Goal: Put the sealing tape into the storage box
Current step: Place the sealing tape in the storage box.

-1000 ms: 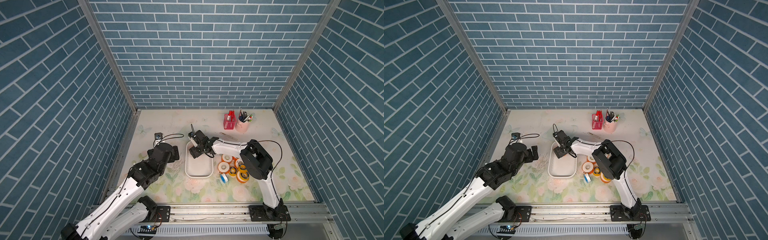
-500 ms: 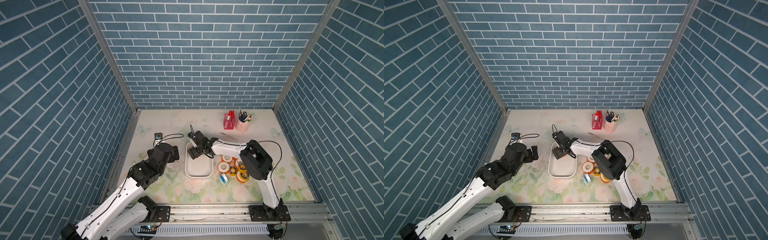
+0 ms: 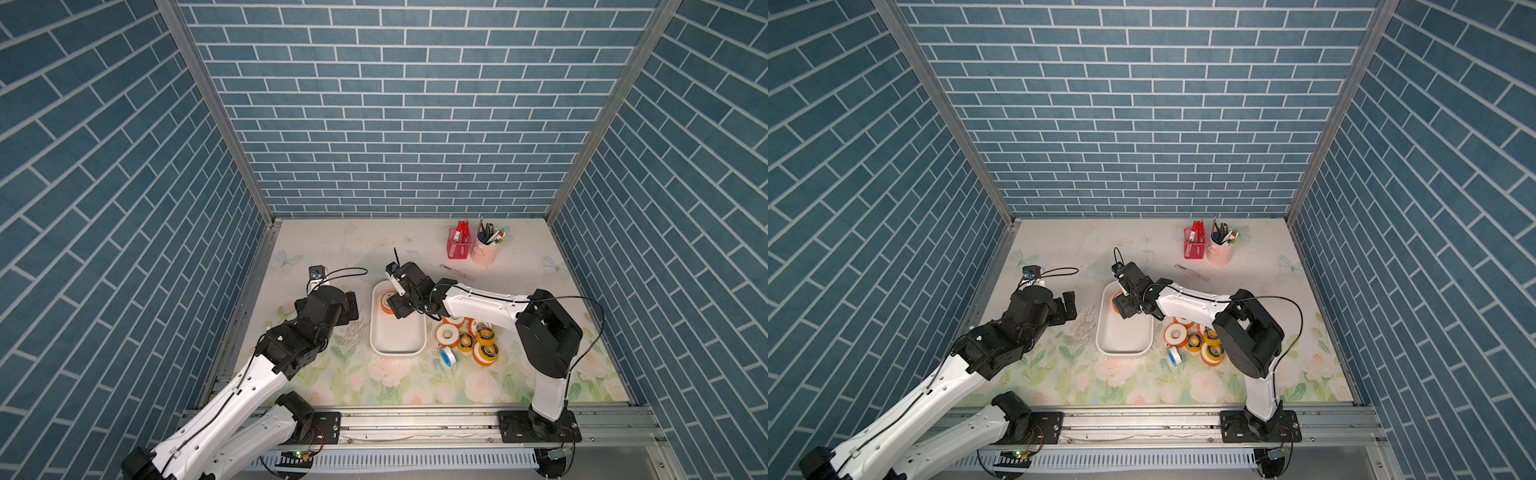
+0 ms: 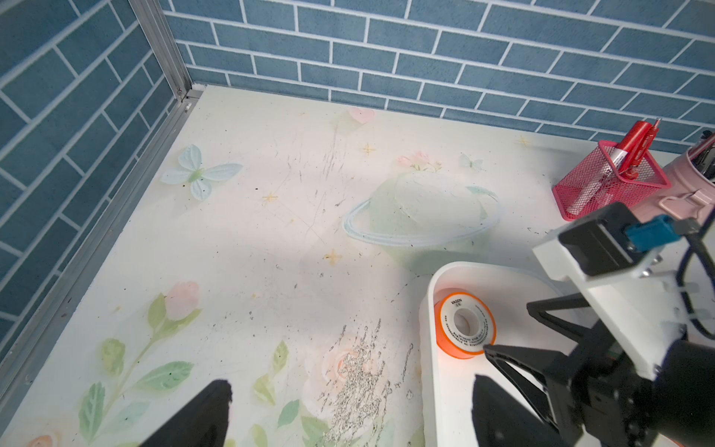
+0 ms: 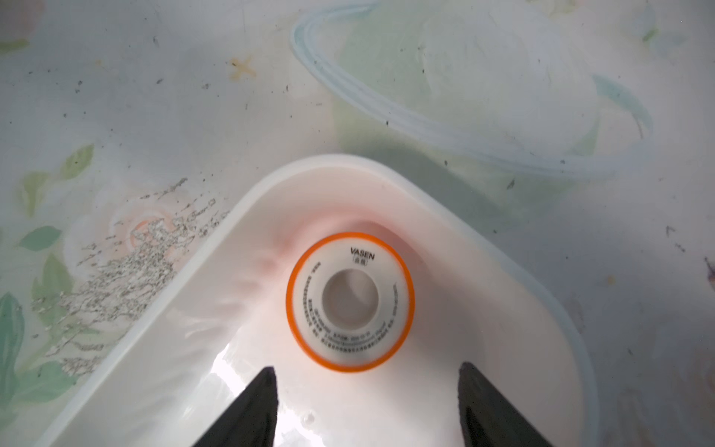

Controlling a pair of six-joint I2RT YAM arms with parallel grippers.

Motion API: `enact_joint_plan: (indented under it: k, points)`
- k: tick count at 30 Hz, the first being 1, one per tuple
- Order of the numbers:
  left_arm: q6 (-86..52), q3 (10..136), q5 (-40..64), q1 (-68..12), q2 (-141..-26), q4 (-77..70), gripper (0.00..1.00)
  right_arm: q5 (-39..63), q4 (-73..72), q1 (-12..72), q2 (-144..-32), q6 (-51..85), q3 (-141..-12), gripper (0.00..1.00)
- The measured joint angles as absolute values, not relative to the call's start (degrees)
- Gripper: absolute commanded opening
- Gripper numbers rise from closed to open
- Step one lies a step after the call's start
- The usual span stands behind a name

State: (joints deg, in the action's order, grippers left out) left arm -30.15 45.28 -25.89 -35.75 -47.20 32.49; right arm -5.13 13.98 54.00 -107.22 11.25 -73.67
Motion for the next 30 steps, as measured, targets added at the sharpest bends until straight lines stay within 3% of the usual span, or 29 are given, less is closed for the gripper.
enact_joint_plan:
  k: [5, 7, 30]
  points:
    - [-30.2, 45.3, -25.9, -35.7, -47.2, 32.5, 1.0, -3.6, 13.1, 54.0, -104.8, 11.2, -69.0, 0.27]
    - [-30.2, 45.3, -25.9, -35.7, -47.2, 32.5, 1.0, -2.8, 12.8, 54.0, -105.0, 11.5, -68.4, 0.21]
    - [-30.2, 45.3, -25.7, -35.7, -47.2, 32.5, 1.0, -1.5, 11.8, 54.0, -115.0, 11.5, -75.8, 0.19]
